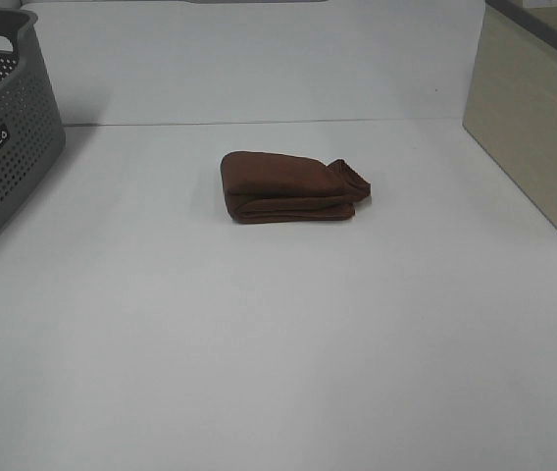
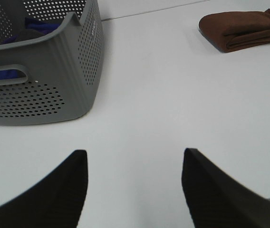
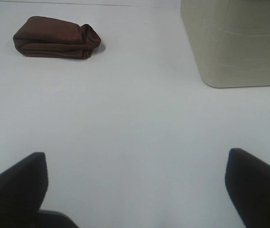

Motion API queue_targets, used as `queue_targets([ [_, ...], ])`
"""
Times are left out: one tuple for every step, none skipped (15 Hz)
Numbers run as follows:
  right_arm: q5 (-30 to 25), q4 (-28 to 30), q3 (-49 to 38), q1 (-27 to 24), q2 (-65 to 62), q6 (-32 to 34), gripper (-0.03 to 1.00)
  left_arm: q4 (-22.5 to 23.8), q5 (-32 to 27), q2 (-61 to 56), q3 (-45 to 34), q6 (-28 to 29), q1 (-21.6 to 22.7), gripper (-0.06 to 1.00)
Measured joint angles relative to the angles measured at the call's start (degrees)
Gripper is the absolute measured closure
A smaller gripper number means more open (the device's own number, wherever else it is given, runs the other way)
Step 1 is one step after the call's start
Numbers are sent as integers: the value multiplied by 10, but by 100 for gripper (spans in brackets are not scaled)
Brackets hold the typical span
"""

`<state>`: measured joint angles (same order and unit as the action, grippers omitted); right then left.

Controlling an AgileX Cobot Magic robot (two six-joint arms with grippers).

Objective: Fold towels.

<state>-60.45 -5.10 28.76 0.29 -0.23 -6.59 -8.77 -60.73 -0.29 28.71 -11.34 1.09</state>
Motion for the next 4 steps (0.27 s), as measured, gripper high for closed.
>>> queue_targets([
  [0, 0, 0, 0, 0, 0, 2, 0, 0, 0, 0, 0, 0, 38],
  [0, 0, 0, 0, 0, 0, 2, 0, 0, 0, 0, 0, 0, 38],
  [0, -1, 0, 0, 0, 0, 2, 0, 0, 0, 0, 0, 0, 38],
  [0, -1, 0, 0, 0, 0, 2, 0, 0, 0, 0, 0, 0, 38],
])
